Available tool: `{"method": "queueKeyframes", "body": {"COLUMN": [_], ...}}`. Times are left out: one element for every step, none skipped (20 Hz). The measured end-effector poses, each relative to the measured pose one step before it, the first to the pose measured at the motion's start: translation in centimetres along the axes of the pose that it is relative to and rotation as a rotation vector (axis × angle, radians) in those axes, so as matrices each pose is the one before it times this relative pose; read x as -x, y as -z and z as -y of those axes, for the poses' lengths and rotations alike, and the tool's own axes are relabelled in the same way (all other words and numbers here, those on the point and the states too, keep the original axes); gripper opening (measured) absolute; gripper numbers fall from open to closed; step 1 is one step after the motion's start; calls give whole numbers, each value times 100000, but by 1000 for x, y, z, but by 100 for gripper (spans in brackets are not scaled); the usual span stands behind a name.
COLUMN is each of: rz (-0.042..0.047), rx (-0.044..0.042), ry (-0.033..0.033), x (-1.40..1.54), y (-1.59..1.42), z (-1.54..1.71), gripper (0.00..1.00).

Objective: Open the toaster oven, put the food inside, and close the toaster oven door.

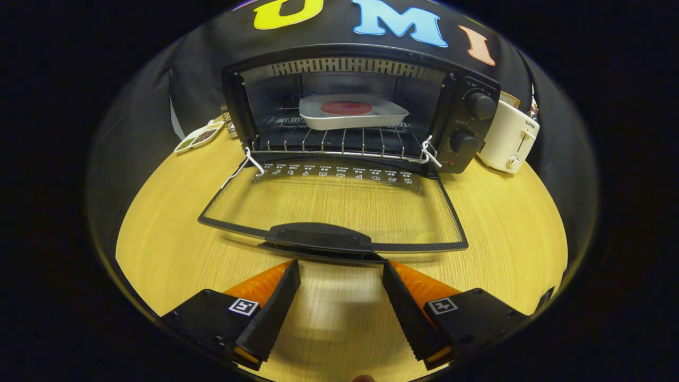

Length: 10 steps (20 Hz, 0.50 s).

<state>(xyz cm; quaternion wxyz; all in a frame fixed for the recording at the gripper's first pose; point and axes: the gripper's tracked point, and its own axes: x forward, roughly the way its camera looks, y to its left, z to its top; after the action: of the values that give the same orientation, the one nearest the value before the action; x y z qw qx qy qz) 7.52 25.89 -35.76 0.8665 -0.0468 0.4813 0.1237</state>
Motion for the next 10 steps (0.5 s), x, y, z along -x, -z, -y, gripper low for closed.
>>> {"method": "queueKeyframes", "body": {"rz": [576, 1549, 2002, 1357, 964, 175, 323, 796, 1190, 1373], "rx": [3441, 3543, 2929, 1032, -625, -803, -337, 134, 364, 326], "ry": [1099, 1193, 1038, 409, -159, -531, -638, -426, -175, -30], "x": [201, 21, 220, 164, 178, 130, 226, 155, 289, 266], "y": [-339, -79, -303, -36, -172, -27, -122, -137, -296, -163], "z": [82, -90, 42, -58, -23, 60, 21, 14, 25, 40], "gripper": [99, 100, 99, 99, 99, 99, 99, 100, 100, 100]}}
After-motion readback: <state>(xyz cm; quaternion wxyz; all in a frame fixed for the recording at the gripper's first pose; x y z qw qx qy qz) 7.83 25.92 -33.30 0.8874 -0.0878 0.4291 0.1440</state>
